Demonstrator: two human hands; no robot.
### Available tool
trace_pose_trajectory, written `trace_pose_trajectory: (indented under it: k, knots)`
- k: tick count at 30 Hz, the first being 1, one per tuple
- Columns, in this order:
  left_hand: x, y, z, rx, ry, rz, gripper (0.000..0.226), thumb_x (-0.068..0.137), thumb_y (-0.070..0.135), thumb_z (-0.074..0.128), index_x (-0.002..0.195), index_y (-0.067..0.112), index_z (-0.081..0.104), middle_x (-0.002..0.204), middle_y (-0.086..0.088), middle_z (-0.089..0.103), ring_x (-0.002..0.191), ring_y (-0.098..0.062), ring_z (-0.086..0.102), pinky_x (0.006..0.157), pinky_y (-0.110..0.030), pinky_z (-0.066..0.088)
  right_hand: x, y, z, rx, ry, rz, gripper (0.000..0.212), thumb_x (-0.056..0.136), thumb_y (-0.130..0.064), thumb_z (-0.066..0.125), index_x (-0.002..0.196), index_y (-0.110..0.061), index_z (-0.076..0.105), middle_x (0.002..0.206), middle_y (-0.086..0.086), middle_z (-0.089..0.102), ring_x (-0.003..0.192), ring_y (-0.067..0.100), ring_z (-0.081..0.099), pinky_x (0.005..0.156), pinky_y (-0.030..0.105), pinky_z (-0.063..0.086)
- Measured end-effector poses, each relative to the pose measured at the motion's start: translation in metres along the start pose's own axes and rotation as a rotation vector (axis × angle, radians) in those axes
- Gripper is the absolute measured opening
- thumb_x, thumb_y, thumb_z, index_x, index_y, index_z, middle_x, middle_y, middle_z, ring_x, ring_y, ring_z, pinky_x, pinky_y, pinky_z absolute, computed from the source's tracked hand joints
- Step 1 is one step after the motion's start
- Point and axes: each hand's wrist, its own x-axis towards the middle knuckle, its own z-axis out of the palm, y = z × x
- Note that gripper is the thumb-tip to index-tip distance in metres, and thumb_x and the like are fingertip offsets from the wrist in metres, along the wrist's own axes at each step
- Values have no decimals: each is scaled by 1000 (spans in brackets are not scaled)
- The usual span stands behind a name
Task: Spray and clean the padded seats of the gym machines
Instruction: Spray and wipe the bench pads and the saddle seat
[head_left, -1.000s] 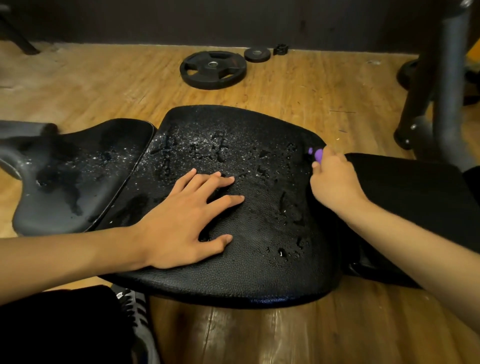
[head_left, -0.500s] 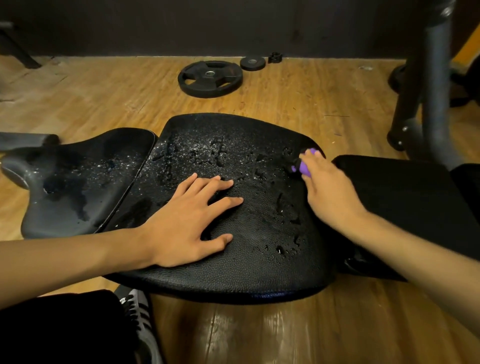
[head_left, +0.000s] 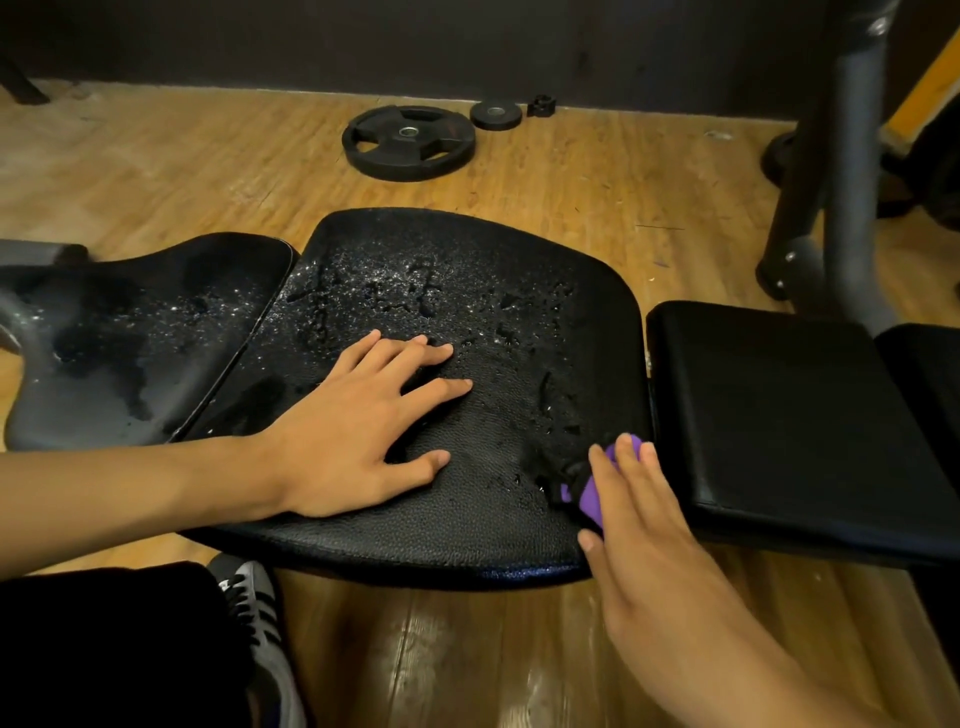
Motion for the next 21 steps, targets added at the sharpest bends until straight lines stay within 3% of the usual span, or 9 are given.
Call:
trace_pose_trajectory:
  k: [5, 9, 12, 15, 18, 21]
  knots:
    - [0, 0, -1, -13, 13, 7, 70, 92, 67, 39, 153, 33, 41, 161, 0, 30, 153, -22, 21, 126, -51, 9, 41, 20, -3, 93, 159, -23, 61, 108, -20, 32, 159, -12, 1, 166, 1, -13, 151, 10, -19, 110, 10, -15]
    - [1, 1, -1, -17, 4, 6, 69, 91, 66, 41, 152, 33, 41, 161, 1, 30, 154, -21, 20, 127, -50, 8, 96, 30, -17, 206, 244, 132, 57, 106, -15, 39, 157, -5, 16, 166, 15, 9, 154, 27, 8, 119, 29, 14]
    - [1, 1, -2, -19, 3, 4, 69, 91, 66, 43, 152, 34, 41, 161, 2, 30, 153, -21, 20, 127, -50, 8, 129, 33, -29, 251, 226, 227, 52, 106, -15, 40, 154, -4, 23, 162, 19, 21, 148, 34, 25, 115, 40, 27]
    - [1, 2, -2, -27, 2, 2, 68, 91, 66, 44, 151, 33, 42, 160, 2, 31, 153, -21, 21, 126, -50, 9, 149, 33, -32, 273, 293, 273, 39, 104, -14, 42, 140, -1, 37, 143, 22, 41, 127, 39, 45, 100, 45, 40]
    - [2, 2, -3, -20, -5, 0, 68, 91, 66, 44, 151, 33, 43, 160, 1, 32, 153, -21, 22, 126, -51, 10, 151, 34, -28, 241, 335, 253, 47, 105, -17, 41, 149, -2, 30, 148, 22, 37, 129, 40, 43, 103, 46, 40]
    - [1, 3, -4, -20, -12, -2, 69, 91, 66, 42, 152, 33, 42, 160, 1, 31, 153, -21, 21, 126, -51, 9, 124, 32, -17, 209, 343, 176, 58, 106, -22, 40, 157, -5, 18, 163, 17, 20, 149, 33, 22, 118, 40, 24]
